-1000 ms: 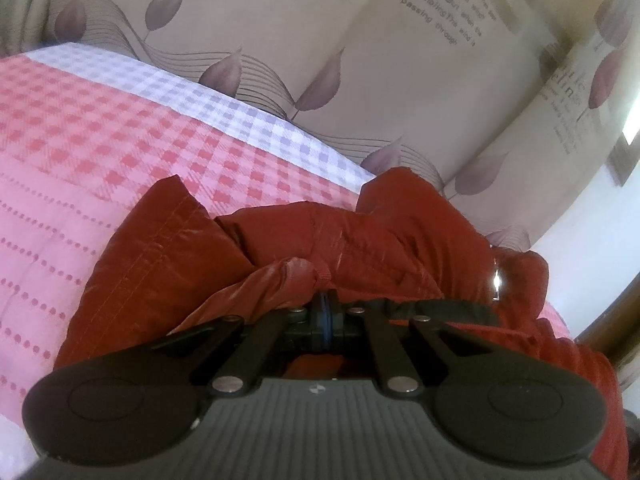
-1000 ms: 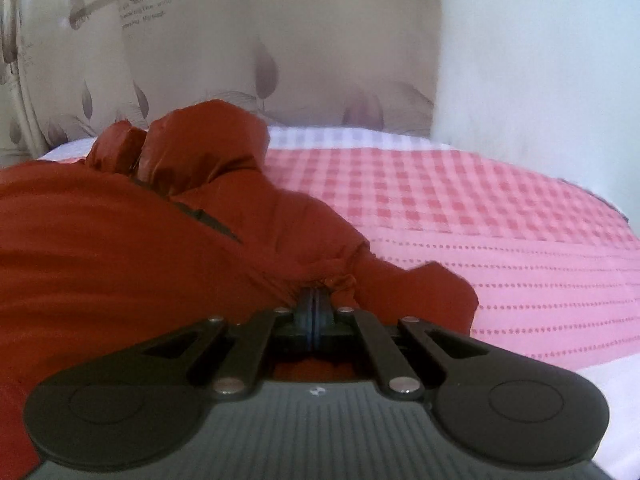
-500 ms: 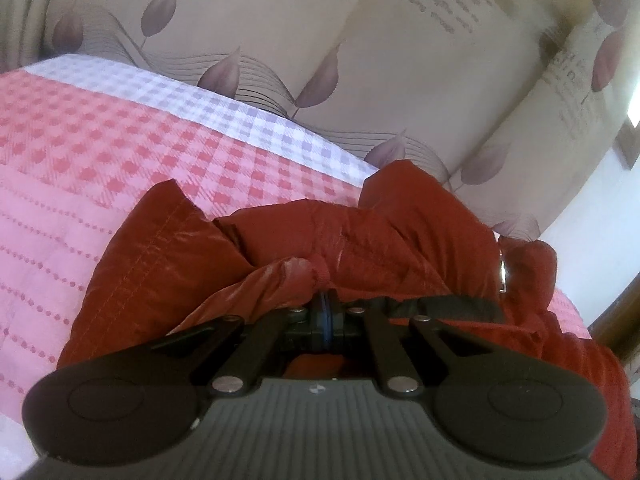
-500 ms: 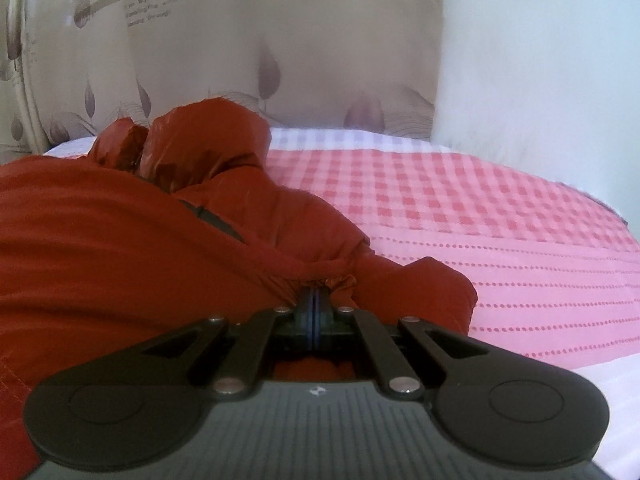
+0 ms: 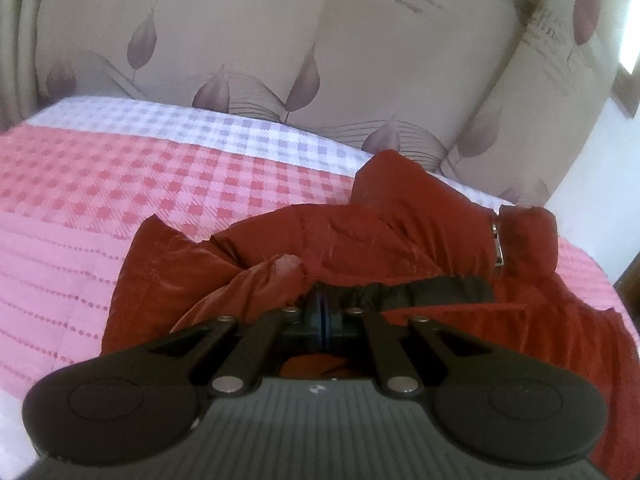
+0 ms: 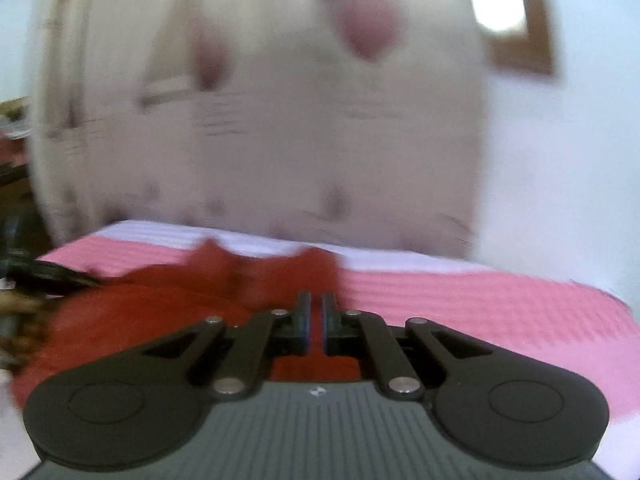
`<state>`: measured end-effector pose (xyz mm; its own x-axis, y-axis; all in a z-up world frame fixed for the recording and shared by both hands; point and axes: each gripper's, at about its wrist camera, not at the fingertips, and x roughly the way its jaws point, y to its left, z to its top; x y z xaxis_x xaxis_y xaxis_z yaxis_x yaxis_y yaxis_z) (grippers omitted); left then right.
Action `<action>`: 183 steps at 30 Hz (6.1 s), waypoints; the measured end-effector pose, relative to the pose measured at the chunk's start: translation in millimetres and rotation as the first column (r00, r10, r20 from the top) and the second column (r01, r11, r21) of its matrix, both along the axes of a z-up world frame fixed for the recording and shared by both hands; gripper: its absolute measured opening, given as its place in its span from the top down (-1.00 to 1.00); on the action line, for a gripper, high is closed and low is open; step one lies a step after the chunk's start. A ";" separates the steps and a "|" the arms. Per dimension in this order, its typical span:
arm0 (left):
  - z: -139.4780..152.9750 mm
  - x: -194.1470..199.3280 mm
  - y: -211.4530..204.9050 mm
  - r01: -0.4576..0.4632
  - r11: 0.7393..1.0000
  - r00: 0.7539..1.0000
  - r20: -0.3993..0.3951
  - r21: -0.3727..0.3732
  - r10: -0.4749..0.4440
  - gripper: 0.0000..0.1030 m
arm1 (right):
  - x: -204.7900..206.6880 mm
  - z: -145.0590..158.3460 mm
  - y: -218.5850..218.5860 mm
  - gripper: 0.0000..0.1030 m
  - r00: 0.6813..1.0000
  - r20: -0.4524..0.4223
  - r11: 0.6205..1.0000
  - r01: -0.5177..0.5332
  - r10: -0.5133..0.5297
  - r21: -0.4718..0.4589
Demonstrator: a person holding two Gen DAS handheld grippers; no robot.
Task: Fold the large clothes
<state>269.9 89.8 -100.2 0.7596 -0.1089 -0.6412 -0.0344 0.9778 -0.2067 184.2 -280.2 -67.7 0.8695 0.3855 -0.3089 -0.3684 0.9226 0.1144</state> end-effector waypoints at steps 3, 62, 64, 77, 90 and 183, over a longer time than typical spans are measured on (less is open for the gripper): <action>0.2 -1.7 -1.5 0.003 1.000 1.000 0.006 0.019 -0.003 0.79 | 5.1 10.4 45.0 0.93 0.994 -0.007 0.994 -0.113 0.112 -0.006; 64.5 -63.7 68.4 0.125 0.989 0.983 0.144 -0.076 -0.114 -1.00 | -53.7 -35.8 -32.1 -0.28 0.989 0.096 0.970 0.085 -0.109 0.227; 57.7 -66.5 77.3 0.119 0.992 0.988 0.105 -0.053 -0.113 -1.00 | -72.8 -38.0 -20.5 -0.39 0.989 0.138 0.976 0.025 -0.056 0.216; -19.1 -48.7 100.8 0.299 0.902 0.939 -0.073 -0.313 -0.337 -0.59 | -94.0 -71.1 28.8 -0.40 0.993 0.065 0.987 -0.108 0.101 0.122; 14.6 -69.6 41.2 0.359 0.933 0.933 0.011 -0.005 -0.359 0.38 | -89.1 -63.3 39.6 -0.42 0.993 0.084 0.988 -0.094 0.084 0.120; 119.1 -90.5 -202.3 0.595 0.780 0.803 0.187 -0.195 -0.566 0.53 | -58.4 -118.3 -146.8 0.86 0.974 -0.171 0.834 0.216 -0.148 0.508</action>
<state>179.4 -112.4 19.0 0.5679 -0.6863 -0.4544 0.5610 0.7267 -0.3965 125.8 -427.0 -186.0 0.9095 0.3568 -0.2135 -0.1517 0.7628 0.6286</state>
